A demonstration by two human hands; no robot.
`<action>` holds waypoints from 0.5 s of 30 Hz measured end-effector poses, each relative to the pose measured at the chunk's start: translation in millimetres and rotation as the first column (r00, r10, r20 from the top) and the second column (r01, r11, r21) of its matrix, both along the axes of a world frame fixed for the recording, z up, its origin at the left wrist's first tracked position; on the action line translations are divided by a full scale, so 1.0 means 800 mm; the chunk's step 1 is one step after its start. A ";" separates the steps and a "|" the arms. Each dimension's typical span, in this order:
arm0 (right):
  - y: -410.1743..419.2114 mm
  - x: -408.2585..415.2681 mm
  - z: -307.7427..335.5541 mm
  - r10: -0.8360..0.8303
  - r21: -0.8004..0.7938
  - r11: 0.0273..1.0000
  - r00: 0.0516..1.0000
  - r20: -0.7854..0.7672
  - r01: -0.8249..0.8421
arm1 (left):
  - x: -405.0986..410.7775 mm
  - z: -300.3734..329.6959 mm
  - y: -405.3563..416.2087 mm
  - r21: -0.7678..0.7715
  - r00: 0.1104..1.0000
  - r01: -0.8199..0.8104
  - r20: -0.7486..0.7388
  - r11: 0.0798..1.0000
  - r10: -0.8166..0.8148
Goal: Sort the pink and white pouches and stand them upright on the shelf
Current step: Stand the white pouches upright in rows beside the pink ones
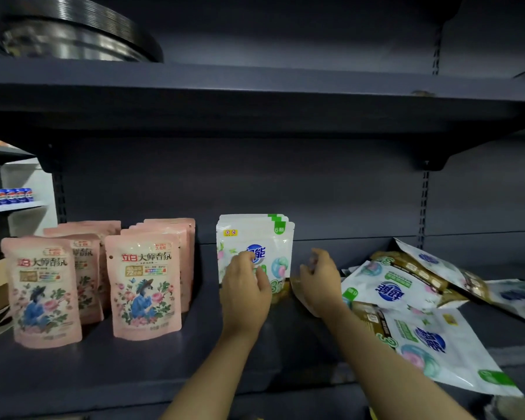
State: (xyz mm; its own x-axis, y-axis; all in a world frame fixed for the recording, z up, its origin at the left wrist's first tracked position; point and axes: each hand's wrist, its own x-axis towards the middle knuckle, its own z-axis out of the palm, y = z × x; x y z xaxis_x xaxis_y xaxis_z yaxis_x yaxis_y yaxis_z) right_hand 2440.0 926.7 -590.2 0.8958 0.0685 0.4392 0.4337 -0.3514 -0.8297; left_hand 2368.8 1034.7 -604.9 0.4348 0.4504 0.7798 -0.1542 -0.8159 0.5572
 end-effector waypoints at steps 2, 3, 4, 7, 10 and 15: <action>-0.018 0.004 0.009 -0.020 -0.003 1.000 1.000 0.010 0.020 | 0.006 0.005 -0.023 0.011 0.999 0.006 -0.037 1.000 -0.006; -0.029 0.006 0.011 -0.032 -0.012 0.999 0.999 0.014 0.033 | 0.010 0.005 -0.034 0.033 0.999 0.010 -0.050 0.999 -0.009; -0.039 0.008 0.010 -0.043 -0.021 0.999 0.999 0.009 0.043 | 0.016 0.003 -0.045 0.045 0.996 0.015 -0.083 0.999 -0.011; -0.068 0.011 0.000 -0.068 -0.037 0.997 0.997 -0.039 0.067 | 0.030 -0.003 -0.070 0.024 0.951 -0.025 -0.307 0.999 0.031; -0.087 0.014 -0.017 -0.046 0.017 0.999 0.993 -0.106 0.048 | 0.045 -0.006 -0.083 0.115 0.846 -0.082 -0.517 0.990 0.130; -0.093 0.024 -0.029 0.069 0.138 0.989 0.988 -0.137 -0.050 | 0.071 -0.019 -0.085 0.097 0.673 -0.053 -0.732 0.994 0.108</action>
